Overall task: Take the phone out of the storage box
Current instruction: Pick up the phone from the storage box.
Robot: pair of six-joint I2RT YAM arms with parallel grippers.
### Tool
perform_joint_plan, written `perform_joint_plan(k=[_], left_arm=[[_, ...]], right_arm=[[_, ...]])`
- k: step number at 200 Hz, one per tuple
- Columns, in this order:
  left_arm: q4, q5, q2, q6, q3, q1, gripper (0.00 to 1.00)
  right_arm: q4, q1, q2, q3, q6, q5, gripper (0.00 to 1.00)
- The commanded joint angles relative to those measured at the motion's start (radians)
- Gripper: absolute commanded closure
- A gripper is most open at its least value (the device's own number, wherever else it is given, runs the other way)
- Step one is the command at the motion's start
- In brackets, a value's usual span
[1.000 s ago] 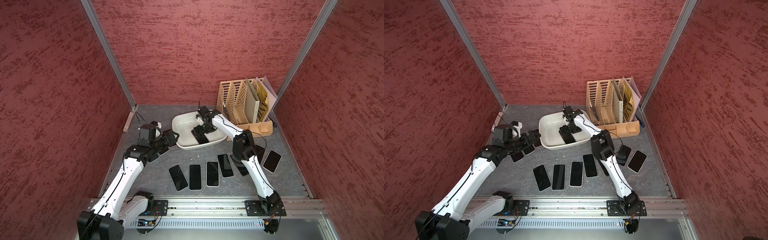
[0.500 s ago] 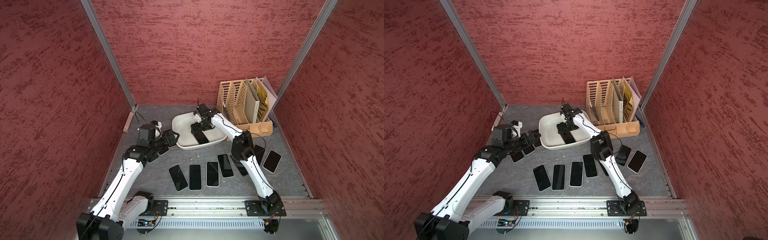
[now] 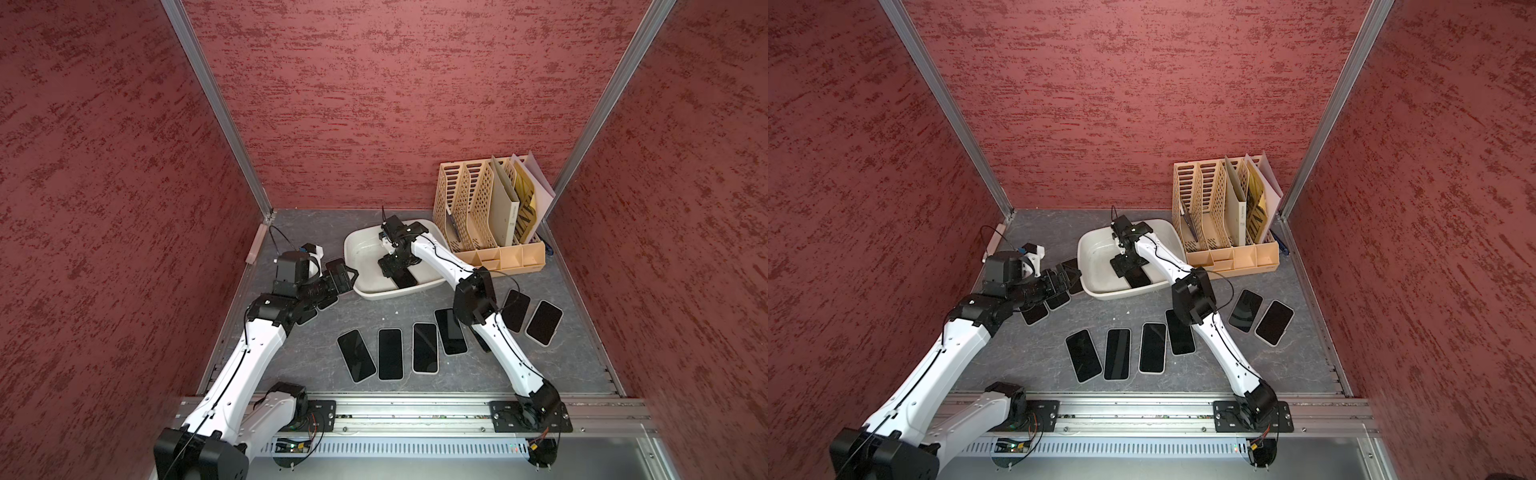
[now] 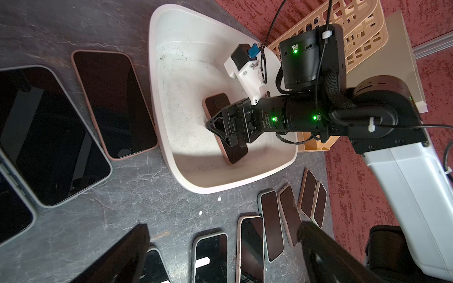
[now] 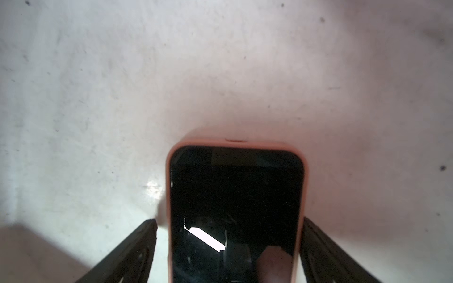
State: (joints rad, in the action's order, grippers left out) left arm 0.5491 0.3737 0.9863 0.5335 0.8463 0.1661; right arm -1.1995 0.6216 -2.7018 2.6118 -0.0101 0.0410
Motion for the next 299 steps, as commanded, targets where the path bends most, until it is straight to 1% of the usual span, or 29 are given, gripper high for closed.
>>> perform_joint_plan(k=[1,16,23,30,38,61,73,87,104,117,145,165,189,210,247,269,289,299], left_arm=[[-0.045,0.030,0.010,-0.023,-0.012,-0.011,0.00],[-0.058,0.043,0.021,-0.021,-0.013,-0.016,0.00],[-0.064,0.049,0.028,-0.021,-0.013,-0.016,0.00],[-0.069,0.056,0.034,-0.020,-0.012,-0.016,0.00],[-0.076,0.059,0.043,-0.014,-0.013,-0.016,0.00],[-0.098,0.080,0.071,0.019,-0.018,-0.016,0.00],[-0.105,0.094,0.095,0.036,-0.012,-0.016,0.00],[-0.106,0.108,0.128,0.044,0.010,-0.015,0.00],[-0.099,0.121,0.171,0.062,0.039,-0.014,0.00],[-0.093,0.146,0.204,0.058,0.059,-0.011,0.00],[-0.112,0.203,0.260,0.058,0.073,0.004,0.00],[-0.107,0.215,0.330,0.053,0.122,0.023,0.00],[-0.113,0.203,0.399,0.037,0.194,0.073,0.00],[-0.100,0.162,0.432,0.023,0.240,0.112,0.00],[-0.094,0.137,0.401,0.005,0.220,0.133,0.00],[-0.083,0.104,0.353,-0.010,0.174,0.152,0.00],[-0.093,0.093,0.318,-0.009,0.129,0.159,0.00],[-0.095,0.087,0.306,-0.007,0.117,0.160,0.00]], right_arm=[[-0.145,0.001,-0.070,-0.017,0.001,-0.083,0.13],[-0.156,-0.008,-0.058,-0.041,-0.006,-0.105,0.19],[-0.150,-0.012,-0.046,-0.055,-0.017,-0.114,0.26],[-0.143,-0.018,-0.036,-0.070,-0.027,-0.119,0.36],[-0.133,-0.023,-0.024,-0.081,-0.031,-0.118,0.39],[-0.106,-0.029,0.000,-0.089,-0.032,-0.122,0.35],[-0.097,-0.044,0.008,-0.088,-0.060,-0.109,0.35],[-0.080,-0.085,0.014,-0.100,-0.131,-0.028,0.35],[0.009,-0.140,0.046,-0.192,-0.231,0.118,0.38],[0.071,-0.170,0.077,-0.258,-0.290,0.158,0.39],[0.076,-0.187,0.087,-0.263,-0.317,0.126,0.39],[0.016,-0.192,0.077,-0.227,-0.318,0.047,0.39],[-0.019,-0.197,0.079,-0.231,-0.308,-0.029,0.39],[-0.047,-0.197,0.076,-0.237,-0.296,-0.063,0.39],[-0.045,-0.196,0.093,-0.277,-0.267,-0.065,0.34],[-0.051,-0.197,0.090,-0.276,-0.243,-0.069,0.27],[-0.072,-0.196,0.068,-0.245,-0.227,-0.076,0.19],[-0.086,-0.196,0.052,-0.222,-0.221,-0.076,0.17]])
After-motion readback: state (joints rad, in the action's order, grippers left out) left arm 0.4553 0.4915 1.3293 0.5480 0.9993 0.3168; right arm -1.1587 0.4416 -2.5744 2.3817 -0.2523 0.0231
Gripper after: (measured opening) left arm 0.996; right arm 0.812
